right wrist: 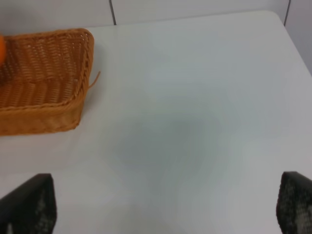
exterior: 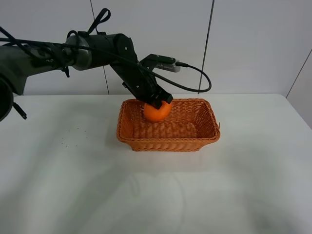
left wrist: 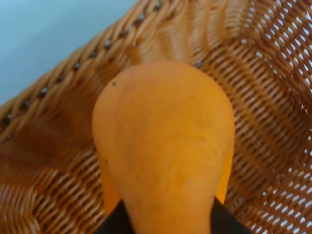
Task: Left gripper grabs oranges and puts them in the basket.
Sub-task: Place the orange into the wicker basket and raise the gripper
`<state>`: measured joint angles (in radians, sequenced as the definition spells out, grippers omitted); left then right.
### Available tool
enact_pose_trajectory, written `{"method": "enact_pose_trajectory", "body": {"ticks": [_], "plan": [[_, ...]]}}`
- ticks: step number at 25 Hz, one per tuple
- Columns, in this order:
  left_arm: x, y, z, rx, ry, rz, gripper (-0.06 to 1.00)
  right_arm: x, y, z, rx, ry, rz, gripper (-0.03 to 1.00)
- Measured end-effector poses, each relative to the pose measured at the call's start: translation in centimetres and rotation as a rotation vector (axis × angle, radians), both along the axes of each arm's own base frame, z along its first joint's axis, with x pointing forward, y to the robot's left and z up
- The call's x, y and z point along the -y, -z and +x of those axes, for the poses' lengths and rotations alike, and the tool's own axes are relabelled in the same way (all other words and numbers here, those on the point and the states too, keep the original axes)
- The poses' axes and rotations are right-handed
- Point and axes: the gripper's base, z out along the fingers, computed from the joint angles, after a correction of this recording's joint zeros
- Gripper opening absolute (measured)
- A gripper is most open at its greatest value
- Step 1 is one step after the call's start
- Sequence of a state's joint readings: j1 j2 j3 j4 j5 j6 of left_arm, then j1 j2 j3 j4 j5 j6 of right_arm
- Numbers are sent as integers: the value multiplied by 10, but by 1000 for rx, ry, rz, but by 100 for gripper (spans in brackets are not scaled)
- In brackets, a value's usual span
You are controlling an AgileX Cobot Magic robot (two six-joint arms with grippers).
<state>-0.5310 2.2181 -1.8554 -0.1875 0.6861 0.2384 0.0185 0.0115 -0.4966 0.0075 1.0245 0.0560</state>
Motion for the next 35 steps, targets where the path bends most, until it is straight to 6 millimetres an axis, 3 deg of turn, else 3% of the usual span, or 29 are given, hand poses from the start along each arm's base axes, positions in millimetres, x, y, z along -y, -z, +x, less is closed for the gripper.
{"method": "enact_pose_trajectory", "body": {"ticks": [23, 31, 33, 35], "plan": [[11, 58, 6, -98, 11, -21, 24, 0, 0, 0, 0, 0, 0, 69], [11, 60, 6, -102, 11, -19, 24, 0, 0, 0, 0, 0, 0, 69], [11, 60, 6, -102, 11, -19, 33, 0, 0, 0, 0, 0, 0, 69], [10, 60, 6, -102, 12, -17, 48, 0, 0, 0, 0, 0, 0, 69]]}}
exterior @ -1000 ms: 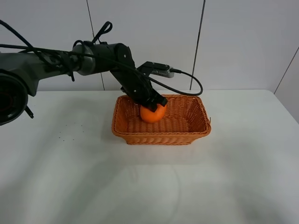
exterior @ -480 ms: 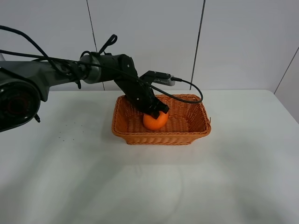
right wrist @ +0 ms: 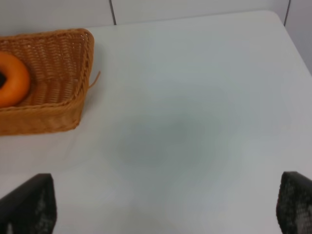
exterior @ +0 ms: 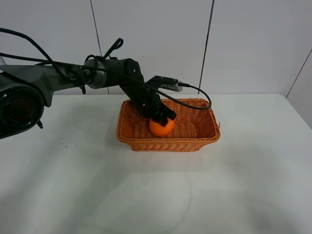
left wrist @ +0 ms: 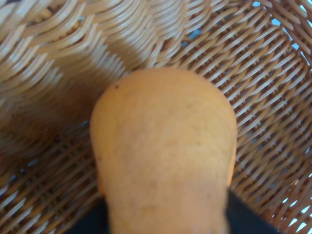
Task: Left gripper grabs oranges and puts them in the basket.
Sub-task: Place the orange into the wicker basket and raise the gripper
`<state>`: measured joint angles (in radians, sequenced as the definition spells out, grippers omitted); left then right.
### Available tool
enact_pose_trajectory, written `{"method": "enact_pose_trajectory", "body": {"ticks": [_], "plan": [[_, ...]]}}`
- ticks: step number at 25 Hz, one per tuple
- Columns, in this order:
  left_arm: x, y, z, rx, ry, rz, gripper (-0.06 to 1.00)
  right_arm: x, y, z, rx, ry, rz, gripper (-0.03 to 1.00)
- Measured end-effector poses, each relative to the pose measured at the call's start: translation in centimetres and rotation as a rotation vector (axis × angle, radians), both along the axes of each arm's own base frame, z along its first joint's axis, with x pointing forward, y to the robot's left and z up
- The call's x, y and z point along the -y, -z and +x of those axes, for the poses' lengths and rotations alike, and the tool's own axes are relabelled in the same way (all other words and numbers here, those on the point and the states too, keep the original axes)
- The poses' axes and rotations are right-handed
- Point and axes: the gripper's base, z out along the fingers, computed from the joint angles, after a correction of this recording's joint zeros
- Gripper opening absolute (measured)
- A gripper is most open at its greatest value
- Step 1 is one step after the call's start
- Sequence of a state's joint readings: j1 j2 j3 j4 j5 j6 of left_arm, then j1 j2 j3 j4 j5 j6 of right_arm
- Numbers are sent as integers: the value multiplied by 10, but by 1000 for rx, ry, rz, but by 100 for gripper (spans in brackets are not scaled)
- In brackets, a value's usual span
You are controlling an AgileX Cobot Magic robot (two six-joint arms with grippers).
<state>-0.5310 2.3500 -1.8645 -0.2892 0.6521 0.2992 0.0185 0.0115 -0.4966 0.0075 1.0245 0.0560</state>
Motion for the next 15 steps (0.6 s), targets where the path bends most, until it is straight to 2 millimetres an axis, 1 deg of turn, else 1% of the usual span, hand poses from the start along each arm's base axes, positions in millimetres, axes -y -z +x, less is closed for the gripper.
{"method": "enact_pose_trajectory", "body": {"ticks": [4, 6, 8, 10, 15], "plan": [[0, 0, 0, -1, 2, 2, 79, 0, 0, 0, 0, 0, 0, 69], [0, 0, 0, 0, 2, 1, 86, 0, 0, 0, 0, 0, 0, 69], [0, -5, 0, 11, 5, -1, 89, 0, 0, 0, 0, 0, 0, 69], [0, -14, 0, 33, 10, -11, 91, 0, 0, 0, 0, 0, 0, 69], [2, -33, 5, 75, 34, -10, 94, 0, 0, 0, 0, 0, 0, 69]]}}
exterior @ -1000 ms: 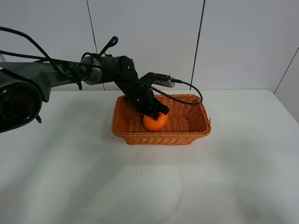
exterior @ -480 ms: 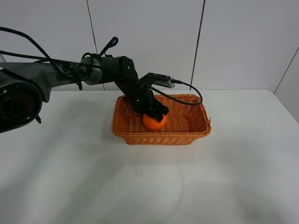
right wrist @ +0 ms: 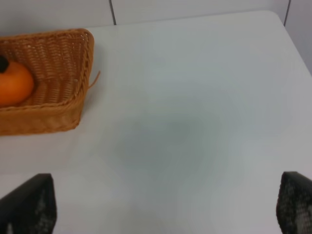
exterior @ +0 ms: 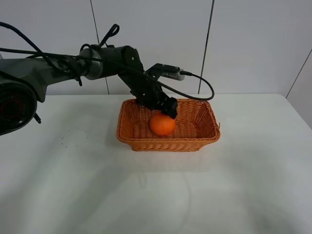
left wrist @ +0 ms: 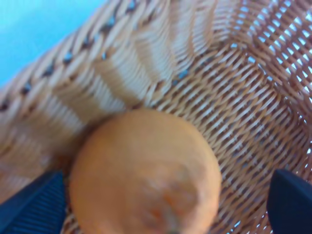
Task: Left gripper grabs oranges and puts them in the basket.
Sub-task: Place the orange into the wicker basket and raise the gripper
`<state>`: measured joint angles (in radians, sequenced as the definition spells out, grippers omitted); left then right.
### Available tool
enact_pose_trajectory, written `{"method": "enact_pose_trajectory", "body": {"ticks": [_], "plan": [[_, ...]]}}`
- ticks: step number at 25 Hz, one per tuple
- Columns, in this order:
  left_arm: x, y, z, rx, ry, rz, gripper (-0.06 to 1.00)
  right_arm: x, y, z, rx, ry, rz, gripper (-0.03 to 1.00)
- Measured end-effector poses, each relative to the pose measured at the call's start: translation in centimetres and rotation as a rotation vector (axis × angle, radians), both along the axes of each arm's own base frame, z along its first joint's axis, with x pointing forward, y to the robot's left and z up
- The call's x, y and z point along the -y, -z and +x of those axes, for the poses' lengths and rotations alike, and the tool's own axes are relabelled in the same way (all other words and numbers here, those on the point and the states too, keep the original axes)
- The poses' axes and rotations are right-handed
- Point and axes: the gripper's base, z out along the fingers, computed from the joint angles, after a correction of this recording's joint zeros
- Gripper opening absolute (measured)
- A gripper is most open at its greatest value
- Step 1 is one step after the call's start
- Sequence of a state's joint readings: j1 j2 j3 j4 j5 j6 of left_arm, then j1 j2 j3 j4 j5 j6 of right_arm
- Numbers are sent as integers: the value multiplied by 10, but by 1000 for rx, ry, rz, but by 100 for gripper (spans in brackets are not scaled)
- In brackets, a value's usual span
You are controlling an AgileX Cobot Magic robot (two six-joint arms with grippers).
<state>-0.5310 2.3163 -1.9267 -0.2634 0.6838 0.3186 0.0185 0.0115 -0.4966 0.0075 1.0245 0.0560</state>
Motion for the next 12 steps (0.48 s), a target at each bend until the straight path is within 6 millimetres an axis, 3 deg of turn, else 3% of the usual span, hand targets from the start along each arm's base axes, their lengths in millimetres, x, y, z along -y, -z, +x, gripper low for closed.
{"method": "enact_pose_trajectory", "body": {"ticks": [12], "plan": [[-16, -37, 12, 51, -53, 164, 94, 0, 0, 0, 0, 0, 0, 69]]}}
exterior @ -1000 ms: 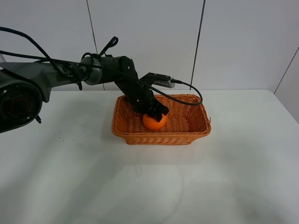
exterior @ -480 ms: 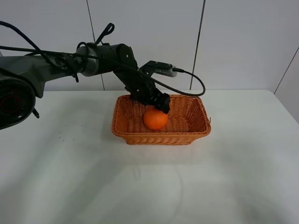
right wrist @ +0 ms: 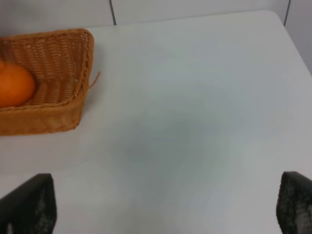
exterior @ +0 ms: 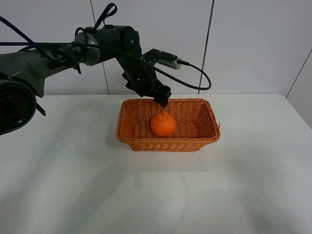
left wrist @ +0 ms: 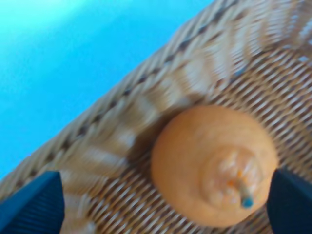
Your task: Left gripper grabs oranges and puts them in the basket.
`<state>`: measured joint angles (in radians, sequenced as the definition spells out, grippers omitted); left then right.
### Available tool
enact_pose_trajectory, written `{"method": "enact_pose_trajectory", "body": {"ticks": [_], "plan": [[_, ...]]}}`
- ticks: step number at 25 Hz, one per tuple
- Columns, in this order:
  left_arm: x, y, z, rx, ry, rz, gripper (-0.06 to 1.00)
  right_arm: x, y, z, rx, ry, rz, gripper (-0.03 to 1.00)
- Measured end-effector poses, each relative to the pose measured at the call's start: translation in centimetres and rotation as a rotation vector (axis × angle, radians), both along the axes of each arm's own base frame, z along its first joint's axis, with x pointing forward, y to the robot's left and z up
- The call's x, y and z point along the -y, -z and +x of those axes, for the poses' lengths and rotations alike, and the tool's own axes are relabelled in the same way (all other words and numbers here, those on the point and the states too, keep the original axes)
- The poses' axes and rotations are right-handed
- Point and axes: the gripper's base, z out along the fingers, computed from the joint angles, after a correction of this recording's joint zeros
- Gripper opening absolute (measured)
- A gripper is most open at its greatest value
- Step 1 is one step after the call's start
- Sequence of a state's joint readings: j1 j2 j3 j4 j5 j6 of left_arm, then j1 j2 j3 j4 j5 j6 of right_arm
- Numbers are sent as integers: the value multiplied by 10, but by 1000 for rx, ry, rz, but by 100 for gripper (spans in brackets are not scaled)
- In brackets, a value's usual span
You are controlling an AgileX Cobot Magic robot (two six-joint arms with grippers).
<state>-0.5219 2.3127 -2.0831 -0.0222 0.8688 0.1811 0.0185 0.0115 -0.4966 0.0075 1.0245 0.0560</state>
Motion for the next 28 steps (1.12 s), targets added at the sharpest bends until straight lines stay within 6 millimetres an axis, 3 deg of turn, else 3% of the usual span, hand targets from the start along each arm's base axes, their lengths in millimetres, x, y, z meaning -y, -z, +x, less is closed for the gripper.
{"method": "enact_pose_trajectory", "body": {"ticks": [7, 11, 16, 19, 23, 28], "plan": [[-52, -3, 17, -52, -122, 62, 94, 0, 0, 0, 0, 0, 0, 69], [-99, -27, 29, -9, -225, 71, 94, 0, 0, 0, 0, 0, 0, 69], [-175, -68, 35, 65, -397, 95, 94, 0, 0, 0, 0, 0, 0, 69], [-227, -87, 31, 70, -510, 97, 94, 0, 0, 0, 0, 0, 0, 69], [-280, -108, 18, 77, -629, 92, 93, 0, 0, 0, 0, 0, 0, 69], [-302, -115, -4, 55, -682, 87, 93, 0, 0, 0, 0, 0, 0, 69]]}}
